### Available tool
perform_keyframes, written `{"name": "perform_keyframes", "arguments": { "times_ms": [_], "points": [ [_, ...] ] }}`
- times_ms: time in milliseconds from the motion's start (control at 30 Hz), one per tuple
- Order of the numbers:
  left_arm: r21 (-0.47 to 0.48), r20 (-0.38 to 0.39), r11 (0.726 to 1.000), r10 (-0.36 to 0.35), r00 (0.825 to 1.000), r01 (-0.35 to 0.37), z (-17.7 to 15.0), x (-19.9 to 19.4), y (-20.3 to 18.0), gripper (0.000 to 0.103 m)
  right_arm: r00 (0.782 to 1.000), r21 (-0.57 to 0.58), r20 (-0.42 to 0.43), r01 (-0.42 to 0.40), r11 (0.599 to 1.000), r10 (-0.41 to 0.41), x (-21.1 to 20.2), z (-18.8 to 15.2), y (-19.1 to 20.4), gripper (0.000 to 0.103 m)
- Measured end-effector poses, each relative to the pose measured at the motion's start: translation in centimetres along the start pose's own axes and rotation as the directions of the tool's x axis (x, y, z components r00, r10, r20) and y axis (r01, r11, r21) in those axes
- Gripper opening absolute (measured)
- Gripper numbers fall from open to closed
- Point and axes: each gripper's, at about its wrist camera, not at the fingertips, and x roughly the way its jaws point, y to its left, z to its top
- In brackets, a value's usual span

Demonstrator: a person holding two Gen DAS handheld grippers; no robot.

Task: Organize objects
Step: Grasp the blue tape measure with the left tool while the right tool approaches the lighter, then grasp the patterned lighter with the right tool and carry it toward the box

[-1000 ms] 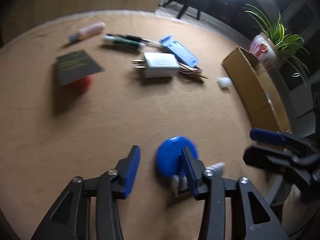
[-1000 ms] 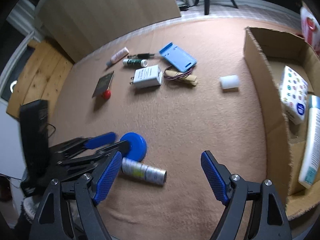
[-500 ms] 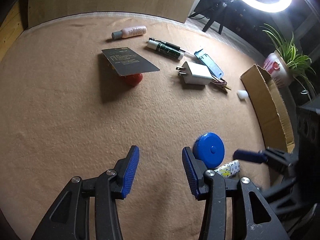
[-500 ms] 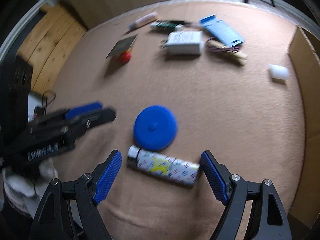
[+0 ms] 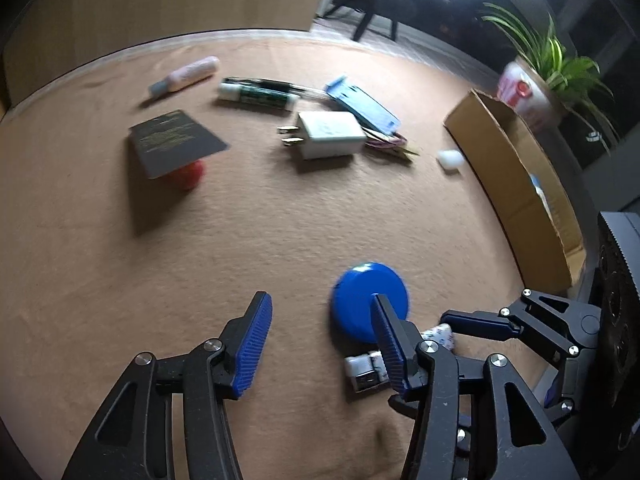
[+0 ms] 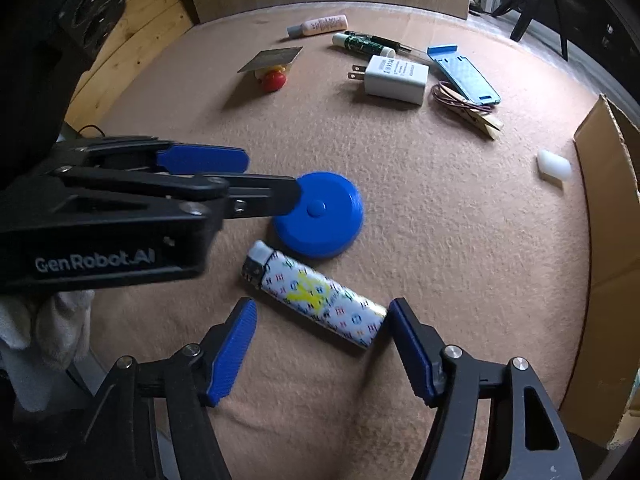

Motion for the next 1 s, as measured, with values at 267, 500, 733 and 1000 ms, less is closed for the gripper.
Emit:
{"name": "perform_keyframes", "arguments": {
  "times_ms": [267,500,733,1000],
  "points": [
    [0.077,-0.016,0.997,0.029,0.999,-0.028,0.4,1.7,-3.0,0.067,0.999,0.041,-0.001,0.038,0.998,-0.038,-1.8,-1.9,-3.1,0.065],
    [0.079,-0.008,0.994,0.079,0.997,-0.078,0.6,2.2,-2.9,0.057,0.999,0.014,0.024,0.042,0.999,-0.042,-2.0,-1.1,-2.5,0.065],
    [-0.023,0.012,0.994,0.103,0.995,-0.102,-0.3,0.3,1.6,0.053,0.998,-0.142,0.008,0.063,0.988,-0.062,-0.5,0.9,0.9,0.065],
    [-0.109,0.032,0.989,0.105,0.994,-0.101,-3.2,-2.0,5.5,0.053,0.995,-0.263,-0.016,0.093,0.96,-0.101,1.6,1.8,3.0,0.065]
  ]
}}
